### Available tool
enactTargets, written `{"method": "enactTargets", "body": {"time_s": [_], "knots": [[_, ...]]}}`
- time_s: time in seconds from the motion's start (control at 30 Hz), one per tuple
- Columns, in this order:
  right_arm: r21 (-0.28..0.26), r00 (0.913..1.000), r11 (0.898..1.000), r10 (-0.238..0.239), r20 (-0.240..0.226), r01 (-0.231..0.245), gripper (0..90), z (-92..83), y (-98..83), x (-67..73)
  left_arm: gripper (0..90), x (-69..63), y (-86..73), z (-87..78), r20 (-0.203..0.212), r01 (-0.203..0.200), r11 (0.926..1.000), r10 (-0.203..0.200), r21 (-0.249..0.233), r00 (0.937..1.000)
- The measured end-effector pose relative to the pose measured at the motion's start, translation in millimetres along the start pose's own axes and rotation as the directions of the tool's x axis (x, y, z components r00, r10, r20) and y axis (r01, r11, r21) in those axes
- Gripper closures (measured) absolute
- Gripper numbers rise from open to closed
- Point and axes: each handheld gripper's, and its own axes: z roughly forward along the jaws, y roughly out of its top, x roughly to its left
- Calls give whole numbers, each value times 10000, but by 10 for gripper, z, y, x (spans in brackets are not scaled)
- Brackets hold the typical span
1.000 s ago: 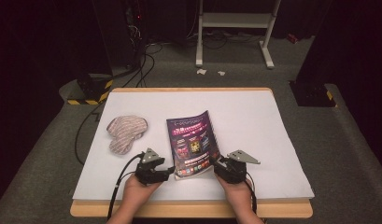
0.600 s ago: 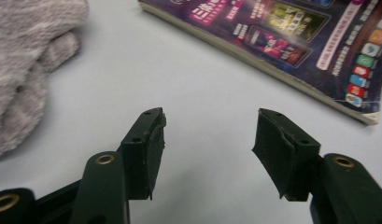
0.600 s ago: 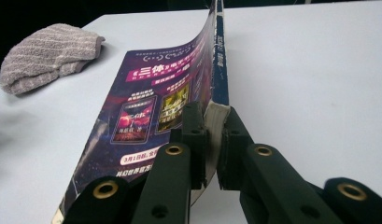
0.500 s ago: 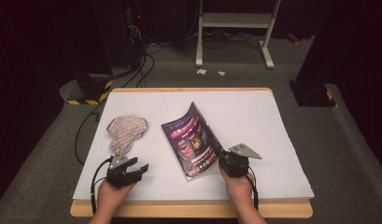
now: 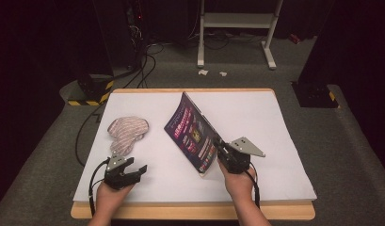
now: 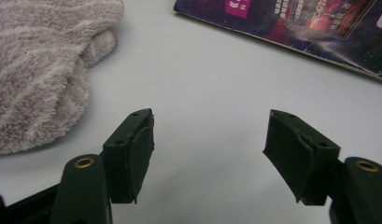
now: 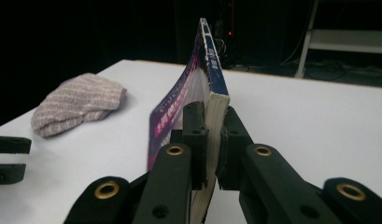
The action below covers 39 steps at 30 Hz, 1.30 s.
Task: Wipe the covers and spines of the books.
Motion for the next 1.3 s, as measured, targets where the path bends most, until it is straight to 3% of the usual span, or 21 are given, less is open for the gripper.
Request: {"method": "enactTargets", "body": {"time_s": [0.23,0.43,0.73,0.87,1.17,1.3], "knots": [[-536,9996,9985,-53,273,68,848,-82,131,-64,325,-2,1,-19,-23,28,9998,-28,-195,10000],[-938,9958,9955,182,896,-98,847,-187,217,-236,325,-8,-1,-28,-54,11,9996,-12,-271,10000],[-1527,9749,9879,590,2147,-262,847,-384,341,-572,328,-7,-3,-25,-45,-13,9996,11,-274,10000],[-1192,9687,9928,173,2476,127,846,-331,262,-519,328,-17,-2,-14,-24,-23,9997,22,-248,10000],[-807,9879,9965,-100,1547,227,845,-94,71,-219,330,-15,-3,-9,6,-31,9998,31,-211,10000],[-449,9922,9984,-297,1208,353,845,62,12,-69,331,-10,-4,-12,20,-2,9998,2,-221,10000]]}}
